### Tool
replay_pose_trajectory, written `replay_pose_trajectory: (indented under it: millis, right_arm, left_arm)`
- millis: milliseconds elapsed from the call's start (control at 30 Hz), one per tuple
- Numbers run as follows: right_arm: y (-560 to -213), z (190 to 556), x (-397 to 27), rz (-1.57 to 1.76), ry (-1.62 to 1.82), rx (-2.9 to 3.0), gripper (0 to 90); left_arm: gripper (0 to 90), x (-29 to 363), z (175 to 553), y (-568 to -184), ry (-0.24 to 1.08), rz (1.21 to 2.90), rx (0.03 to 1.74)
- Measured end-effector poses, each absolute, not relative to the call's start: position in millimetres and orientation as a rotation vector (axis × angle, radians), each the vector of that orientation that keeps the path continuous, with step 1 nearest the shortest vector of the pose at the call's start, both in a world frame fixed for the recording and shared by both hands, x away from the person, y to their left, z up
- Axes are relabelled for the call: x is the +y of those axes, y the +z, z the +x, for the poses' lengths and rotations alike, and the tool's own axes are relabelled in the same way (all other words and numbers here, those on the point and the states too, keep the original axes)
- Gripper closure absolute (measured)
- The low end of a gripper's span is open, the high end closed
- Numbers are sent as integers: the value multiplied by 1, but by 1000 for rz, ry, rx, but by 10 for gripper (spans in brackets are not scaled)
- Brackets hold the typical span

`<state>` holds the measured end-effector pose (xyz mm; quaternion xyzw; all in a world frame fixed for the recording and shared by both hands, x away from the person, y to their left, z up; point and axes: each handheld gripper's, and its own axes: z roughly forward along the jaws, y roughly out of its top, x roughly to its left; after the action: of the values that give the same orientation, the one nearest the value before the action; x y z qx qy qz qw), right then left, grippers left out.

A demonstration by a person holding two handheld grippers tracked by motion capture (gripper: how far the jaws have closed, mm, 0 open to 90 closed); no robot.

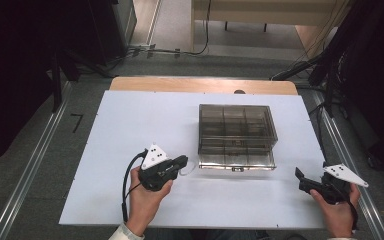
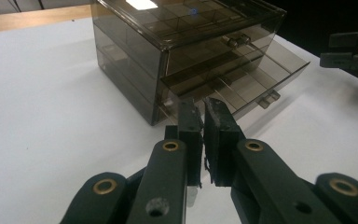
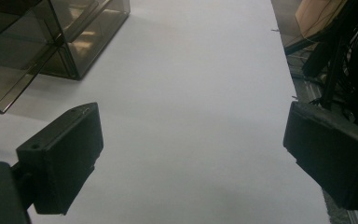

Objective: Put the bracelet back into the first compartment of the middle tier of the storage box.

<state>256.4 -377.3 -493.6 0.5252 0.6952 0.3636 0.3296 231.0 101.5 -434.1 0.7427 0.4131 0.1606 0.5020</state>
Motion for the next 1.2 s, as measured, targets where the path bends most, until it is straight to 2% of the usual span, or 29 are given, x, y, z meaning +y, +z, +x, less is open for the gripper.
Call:
replay_pose_trajectory:
  millis: [1200]
  right_arm:
    - [-494,257,-377,1382,949,1827,33]
  left_arm:
    - [864,77,240,-421,374,1793,949]
